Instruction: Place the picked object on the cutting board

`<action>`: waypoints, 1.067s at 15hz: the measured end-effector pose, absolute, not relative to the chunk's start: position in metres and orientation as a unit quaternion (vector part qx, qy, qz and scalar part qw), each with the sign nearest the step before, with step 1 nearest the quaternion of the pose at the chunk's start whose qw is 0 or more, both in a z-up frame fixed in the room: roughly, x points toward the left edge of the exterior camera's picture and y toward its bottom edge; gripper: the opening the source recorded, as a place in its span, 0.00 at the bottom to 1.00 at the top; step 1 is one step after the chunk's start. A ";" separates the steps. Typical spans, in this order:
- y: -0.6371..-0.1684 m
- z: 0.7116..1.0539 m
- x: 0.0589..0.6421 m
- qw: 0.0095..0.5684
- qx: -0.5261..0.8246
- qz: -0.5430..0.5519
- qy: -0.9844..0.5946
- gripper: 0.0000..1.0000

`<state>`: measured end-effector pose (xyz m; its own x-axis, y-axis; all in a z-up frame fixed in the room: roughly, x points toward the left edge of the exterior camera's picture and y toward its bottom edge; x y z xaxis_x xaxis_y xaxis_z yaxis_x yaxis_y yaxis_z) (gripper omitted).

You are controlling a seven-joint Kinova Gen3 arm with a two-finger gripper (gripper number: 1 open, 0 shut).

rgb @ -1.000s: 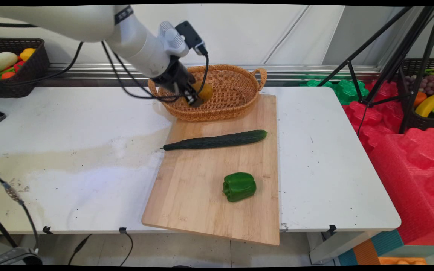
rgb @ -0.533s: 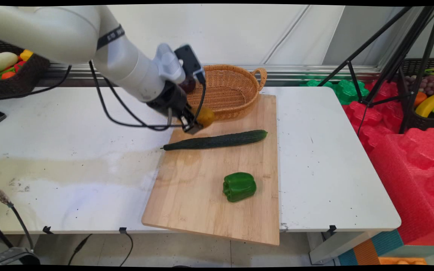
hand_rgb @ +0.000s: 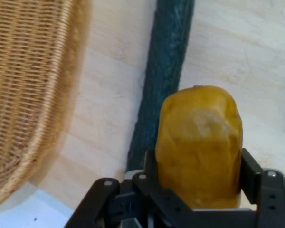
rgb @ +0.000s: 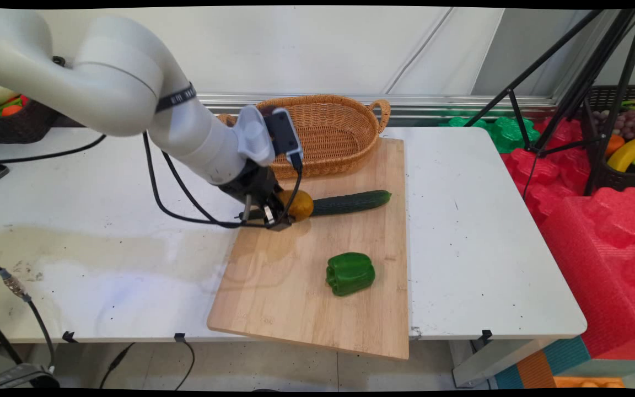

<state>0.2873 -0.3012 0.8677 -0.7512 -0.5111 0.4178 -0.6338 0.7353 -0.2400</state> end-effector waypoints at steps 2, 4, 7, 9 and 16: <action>-0.304 0.854 0.286 0.158 0.301 0.180 -0.923 0.00; -0.305 0.844 0.285 0.153 0.293 0.174 -0.928 0.00; -0.307 0.826 0.283 0.150 0.277 0.160 -0.936 0.00; -0.308 0.818 0.280 0.152 0.268 0.152 -0.939 0.00; -0.301 0.819 0.277 0.172 0.243 0.147 -0.943 1.00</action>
